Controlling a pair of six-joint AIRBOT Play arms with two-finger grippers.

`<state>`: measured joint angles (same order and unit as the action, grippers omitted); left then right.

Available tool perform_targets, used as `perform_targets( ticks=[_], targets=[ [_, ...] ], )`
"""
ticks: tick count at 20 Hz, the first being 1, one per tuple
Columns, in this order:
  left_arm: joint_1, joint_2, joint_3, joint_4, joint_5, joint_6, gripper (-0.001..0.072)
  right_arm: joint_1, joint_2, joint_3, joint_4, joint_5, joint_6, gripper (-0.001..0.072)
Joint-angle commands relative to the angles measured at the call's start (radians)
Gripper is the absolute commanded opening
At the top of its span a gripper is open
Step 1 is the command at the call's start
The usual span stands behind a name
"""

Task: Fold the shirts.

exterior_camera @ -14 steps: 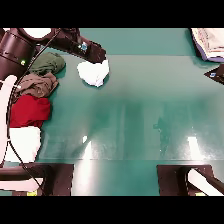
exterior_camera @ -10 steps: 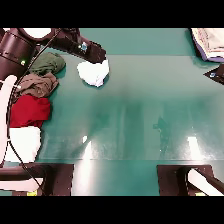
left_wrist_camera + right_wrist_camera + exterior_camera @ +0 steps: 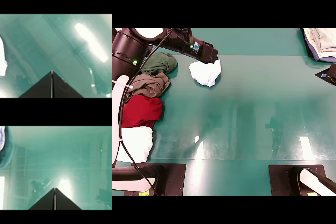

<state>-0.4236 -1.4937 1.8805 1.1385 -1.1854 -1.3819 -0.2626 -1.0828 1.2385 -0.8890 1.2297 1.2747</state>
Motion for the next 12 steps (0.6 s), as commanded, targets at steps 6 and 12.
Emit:
perform_targets(
  ticks=[6, 12],
  targets=[
    [0.027, -0.076, -0.005, 0.467, 0.098, -0.220, 0.0592, 0.001, 0.000, 0.000, 0.008, -0.050, 0.019, 0.0021],
    [0.185, -0.351, -0.005, 0.282, 0.090, -0.216, 0.0593, 0.001, 0.000, 0.000, 0.008, -0.015, 0.019, 0.0021]
  ],
)
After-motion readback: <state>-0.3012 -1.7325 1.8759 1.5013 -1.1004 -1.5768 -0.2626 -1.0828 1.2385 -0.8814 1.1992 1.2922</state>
